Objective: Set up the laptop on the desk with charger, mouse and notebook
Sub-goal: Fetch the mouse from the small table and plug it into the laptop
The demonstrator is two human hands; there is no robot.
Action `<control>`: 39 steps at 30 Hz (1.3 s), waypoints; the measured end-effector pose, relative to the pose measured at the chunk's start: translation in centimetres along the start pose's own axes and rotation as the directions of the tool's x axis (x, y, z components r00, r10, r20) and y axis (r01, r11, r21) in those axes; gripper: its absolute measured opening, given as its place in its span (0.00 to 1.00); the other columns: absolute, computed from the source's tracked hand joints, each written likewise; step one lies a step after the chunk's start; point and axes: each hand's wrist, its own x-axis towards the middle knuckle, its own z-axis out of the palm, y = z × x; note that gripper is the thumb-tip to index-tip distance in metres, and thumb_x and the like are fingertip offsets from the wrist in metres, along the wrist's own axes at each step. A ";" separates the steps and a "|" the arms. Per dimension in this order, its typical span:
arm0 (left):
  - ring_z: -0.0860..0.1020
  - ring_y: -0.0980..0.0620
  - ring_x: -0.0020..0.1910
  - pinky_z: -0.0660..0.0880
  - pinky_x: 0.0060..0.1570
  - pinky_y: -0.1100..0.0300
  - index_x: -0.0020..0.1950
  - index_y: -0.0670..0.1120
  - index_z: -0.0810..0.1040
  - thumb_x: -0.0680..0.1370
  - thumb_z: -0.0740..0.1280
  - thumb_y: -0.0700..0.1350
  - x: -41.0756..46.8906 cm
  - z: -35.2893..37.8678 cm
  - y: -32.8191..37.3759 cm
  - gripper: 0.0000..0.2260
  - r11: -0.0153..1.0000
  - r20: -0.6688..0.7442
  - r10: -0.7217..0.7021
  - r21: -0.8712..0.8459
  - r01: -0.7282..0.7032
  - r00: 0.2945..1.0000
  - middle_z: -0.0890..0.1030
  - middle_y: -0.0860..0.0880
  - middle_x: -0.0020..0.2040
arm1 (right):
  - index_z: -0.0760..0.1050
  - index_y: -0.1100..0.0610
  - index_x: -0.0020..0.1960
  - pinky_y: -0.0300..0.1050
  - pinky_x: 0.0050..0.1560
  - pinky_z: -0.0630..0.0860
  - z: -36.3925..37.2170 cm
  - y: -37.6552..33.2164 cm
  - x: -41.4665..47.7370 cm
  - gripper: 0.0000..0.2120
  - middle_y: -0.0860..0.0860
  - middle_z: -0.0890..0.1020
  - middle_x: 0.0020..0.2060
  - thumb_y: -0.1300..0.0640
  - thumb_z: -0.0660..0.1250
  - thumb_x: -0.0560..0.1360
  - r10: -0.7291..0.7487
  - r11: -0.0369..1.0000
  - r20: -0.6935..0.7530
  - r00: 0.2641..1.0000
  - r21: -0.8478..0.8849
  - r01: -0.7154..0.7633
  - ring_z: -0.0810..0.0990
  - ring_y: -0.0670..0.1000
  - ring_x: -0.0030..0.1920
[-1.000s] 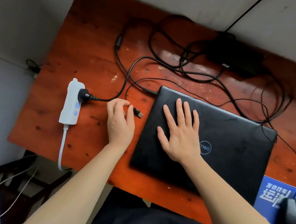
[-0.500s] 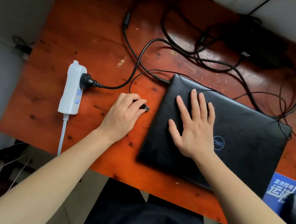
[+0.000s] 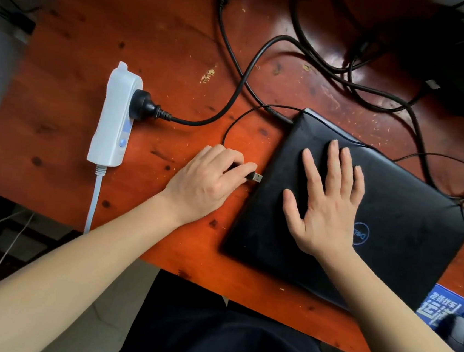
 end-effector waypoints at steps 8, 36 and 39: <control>0.75 0.45 0.45 0.68 0.42 0.52 0.64 0.43 0.81 0.78 0.70 0.37 0.1 0.1 0.2 0.14 0.997 -0.026 -0.057 0.040 0.058 0.998 0.80 0.43 0.50 | 0.61 0.53 0.79 0.64 0.77 0.50 -0.1 0.0 0.0 0.32 0.60 0.56 0.80 0.40 0.57 0.79 -0.001 1.000 -0.007 1.000 0.003 0.001 0.52 0.60 0.80; 0.74 0.46 0.44 0.67 0.44 0.53 0.56 0.43 0.80 0.82 0.64 0.46 0.7 -0.2 0.8 0.10 0.993 0.012 -0.117 0.025 0.117 0.993 0.78 0.44 0.51 | 0.60 0.51 0.80 0.64 0.77 0.50 0.1 0.0 0.1 0.32 0.59 0.55 0.80 0.39 0.55 0.79 0.000 1.000 -0.016 1.000 -0.007 0.000 0.51 0.59 0.80; 0.74 0.44 0.44 0.71 0.44 0.51 0.56 0.42 0.81 0.82 0.64 0.46 0.8 -0.3 0.9 0.10 0.983 -0.032 -0.185 -0.002 0.185 0.982 0.79 0.44 0.50 | 0.59 0.50 0.80 0.64 0.77 0.50 0.0 0.0 0.0 0.32 0.59 0.56 0.80 0.39 0.56 0.79 0.003 1.000 -0.017 1.000 -0.004 -0.003 0.51 0.59 0.80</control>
